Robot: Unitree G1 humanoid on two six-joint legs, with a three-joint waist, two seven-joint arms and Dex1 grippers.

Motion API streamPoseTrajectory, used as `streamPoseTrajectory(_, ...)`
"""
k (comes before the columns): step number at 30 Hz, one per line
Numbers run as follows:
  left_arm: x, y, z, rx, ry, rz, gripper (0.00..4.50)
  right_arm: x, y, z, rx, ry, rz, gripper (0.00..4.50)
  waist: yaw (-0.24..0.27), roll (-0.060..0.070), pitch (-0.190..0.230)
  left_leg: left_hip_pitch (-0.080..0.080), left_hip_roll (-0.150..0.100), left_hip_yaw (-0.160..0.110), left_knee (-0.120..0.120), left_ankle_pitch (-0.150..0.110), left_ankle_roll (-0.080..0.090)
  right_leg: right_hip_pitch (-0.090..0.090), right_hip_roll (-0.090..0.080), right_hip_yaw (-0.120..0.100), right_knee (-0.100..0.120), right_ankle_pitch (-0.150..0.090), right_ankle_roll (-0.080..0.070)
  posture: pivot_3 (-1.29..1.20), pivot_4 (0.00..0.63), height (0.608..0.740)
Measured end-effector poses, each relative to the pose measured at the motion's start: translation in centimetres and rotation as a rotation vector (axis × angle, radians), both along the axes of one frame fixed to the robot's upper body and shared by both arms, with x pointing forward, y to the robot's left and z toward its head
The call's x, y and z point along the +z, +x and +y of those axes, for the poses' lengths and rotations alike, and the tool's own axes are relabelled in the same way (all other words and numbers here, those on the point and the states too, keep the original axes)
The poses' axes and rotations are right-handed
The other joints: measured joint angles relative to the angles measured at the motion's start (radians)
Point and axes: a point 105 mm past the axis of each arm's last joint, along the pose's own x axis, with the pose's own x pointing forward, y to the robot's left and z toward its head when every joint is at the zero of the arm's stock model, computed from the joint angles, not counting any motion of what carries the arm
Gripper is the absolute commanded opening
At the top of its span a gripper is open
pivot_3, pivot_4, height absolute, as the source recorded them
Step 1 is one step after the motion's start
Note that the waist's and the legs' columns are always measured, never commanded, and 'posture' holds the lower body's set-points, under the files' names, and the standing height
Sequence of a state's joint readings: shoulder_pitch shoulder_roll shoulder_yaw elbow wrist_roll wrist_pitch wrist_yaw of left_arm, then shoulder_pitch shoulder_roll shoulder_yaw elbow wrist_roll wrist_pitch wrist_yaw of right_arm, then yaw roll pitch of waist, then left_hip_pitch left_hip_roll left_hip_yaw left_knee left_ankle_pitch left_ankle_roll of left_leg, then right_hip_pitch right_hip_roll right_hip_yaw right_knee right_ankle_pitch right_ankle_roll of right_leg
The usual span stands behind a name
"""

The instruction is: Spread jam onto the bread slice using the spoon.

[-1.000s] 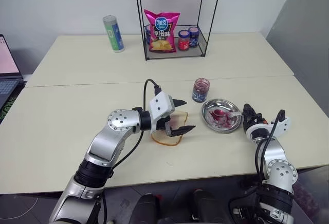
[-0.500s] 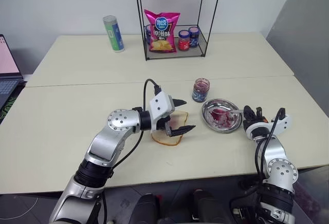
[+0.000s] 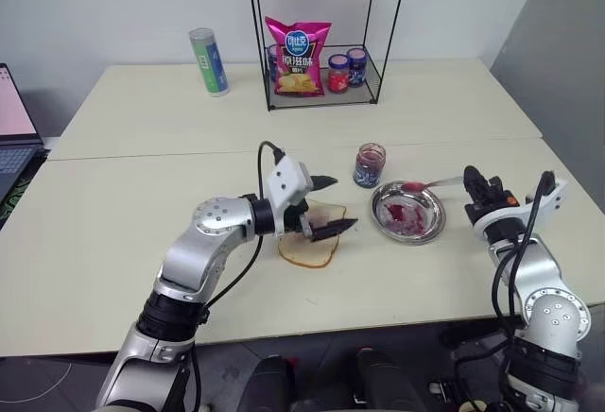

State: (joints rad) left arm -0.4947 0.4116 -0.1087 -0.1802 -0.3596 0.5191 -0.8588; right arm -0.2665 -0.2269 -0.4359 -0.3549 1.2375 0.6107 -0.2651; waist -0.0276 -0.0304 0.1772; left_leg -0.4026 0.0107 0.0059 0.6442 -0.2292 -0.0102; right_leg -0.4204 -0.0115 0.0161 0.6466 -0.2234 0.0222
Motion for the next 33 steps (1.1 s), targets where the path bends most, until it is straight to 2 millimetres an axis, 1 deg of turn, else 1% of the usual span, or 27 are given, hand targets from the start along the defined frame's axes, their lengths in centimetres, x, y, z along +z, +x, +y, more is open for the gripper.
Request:
streamPoseTrajectory(1,0.1,0.2,0.2,0.013,-0.006,0.005,4.50,0.9,0.3,0.2,0.008,-0.016,-0.025,0.06,-0.002,0.000,0.000,0.000,0.000,0.001,0.000,0.000,0.000,0.000,0.000,0.000,0.000,0.000,0.001,0.00,0.150,0.740)
streamPoseTrajectory(2,0.6,0.7,0.3,0.030,-0.024,0.011,4.50,3.5,0.9,0.9,0.019,-0.055,-0.096,0.06,-0.002,0.000,0.000,0.000,0.000,0.001,0.000,0.000,0.000,0.000,0.000,0.000,0.000,0.001,0.001,0.00,0.150,0.740)
streamPoseTrajectory(3,0.6,0.7,0.3,0.031,-0.026,0.010,4.50,3.9,1.0,1.0,0.020,-0.063,-0.109,0.06,-0.003,0.000,0.000,0.000,0.000,0.001,0.000,0.000,0.000,0.000,0.001,0.000,0.000,0.001,0.001,0.00,0.150,0.740)
streamPoseTrajectory(4,0.9,0.9,0.4,0.039,-0.033,0.004,4.50,5.5,1.5,1.7,0.024,-0.108,-0.152,0.06,-0.002,0.000,0.000,0.000,0.000,0.000,0.000,0.000,0.000,0.000,0.001,0.000,-0.001,0.001,0.001,0.00,0.150,0.740)
streamPoseTrajectory(5,0.9,0.9,0.4,0.043,-0.034,0.004,4.50,5.7,1.7,1.8,0.023,-0.126,-0.155,0.06,-0.002,0.000,0.000,0.000,0.000,0.001,0.000,0.000,0.000,0.000,0.001,0.000,-0.001,0.001,0.001,0.00,0.150,0.740)
streamPoseTrajectory(7,1.0,1.1,0.5,0.054,-0.037,0.004,4.50,6.1,2.9,2.7,0.029,-0.205,-0.156,0.06,-0.001,0.000,0.000,0.000,0.000,0.000,-0.001,0.000,0.000,0.000,0.001,0.001,-0.001,0.001,0.001,0.00,0.150,0.740)
streamPoseTrajectory(8,1.0,1.2,0.5,0.058,-0.033,0.000,4.50,6.1,3.7,3.3,0.043,-0.255,-0.152,0.06,-0.001,0.000,0.000,-0.001,0.000,0.001,-0.001,0.000,0.000,-0.001,0.001,0.001,-0.001,0.001,0.001,0.00,0.150,0.740)
streamPoseTrajectory(13,1.1,1.2,0.6,0.061,-0.025,-0.011,4.50,4.9,5.3,5.1,0.095,-0.380,-0.132,0.06,-0.001,0.000,0.000,-0.001,0.001,0.001,0.000,0.000,0.000,-0.001,0.001,0.001,-0.001,0.001,0.001,0.00,0.150,0.740)
streamPoseTrajectory(17,1.2,1.4,0.7,0.072,-0.014,-0.027,4.50,4.8,6.4,6.7,0.149,-0.542,-0.159,0.06,-0.001,0.000,0.000,-0.001,0.000,0.001,0.000,0.000,0.000,-0.001,0.001,0.001,-0.001,0.001,0.001,0.00,0.150,0.740)
streamPoseTrajectory(20,1.0,1.4,0.9,0.090,-0.008,-0.029,4.50,4.2,6.7,7.4,0.176,-0.628,-0.167,0.06,-0.001,0.000,0.000,-0.001,0.001,0.000,0.000,0.000,0.000,-0.001,0.001,0.000,-0.001,0.001,0.001,0.00,0.150,0.740)
streamPoseTrajectory(24,0.8,1.3,1.2,0.099,-0.001,-0.026,4.50,2.8,7.2,8.2,0.212,-0.804,-0.173,0.06,-0.001,0.000,0.000,-0.001,0.001,0.000,0.000,0.000,0.000,-0.001,0.001,0.001,-0.001,0.001,0.001,0.00,0.150,0.740)
streamPoseTrajectory(26,0.8,1.3,1.4,0.115,0.006,-0.035,4.50,2.4,7.5,8.7,0.233,-0.878,-0.186,0.06,-0.001,0.000,0.000,-0.001,0.001,0.001,0.000,0.000,0.000,-0.001,0.001,0.001,-0.001,0.001,0.001,0.00,0.150,0.740)
streamPoseTrajectory(33,0.6,1.2,1.9,0.148,0.013,-0.029,4.50,2.3,8.3,9.6,0.252,-1.031,-0.230,0.06,-0.001,0.000,0.000,-0.001,0.001,0.000,0.000,0.000,0.000,-0.001,0.001,0.000,-0.001,0.001,0.001,0.00,0.150,0.740)
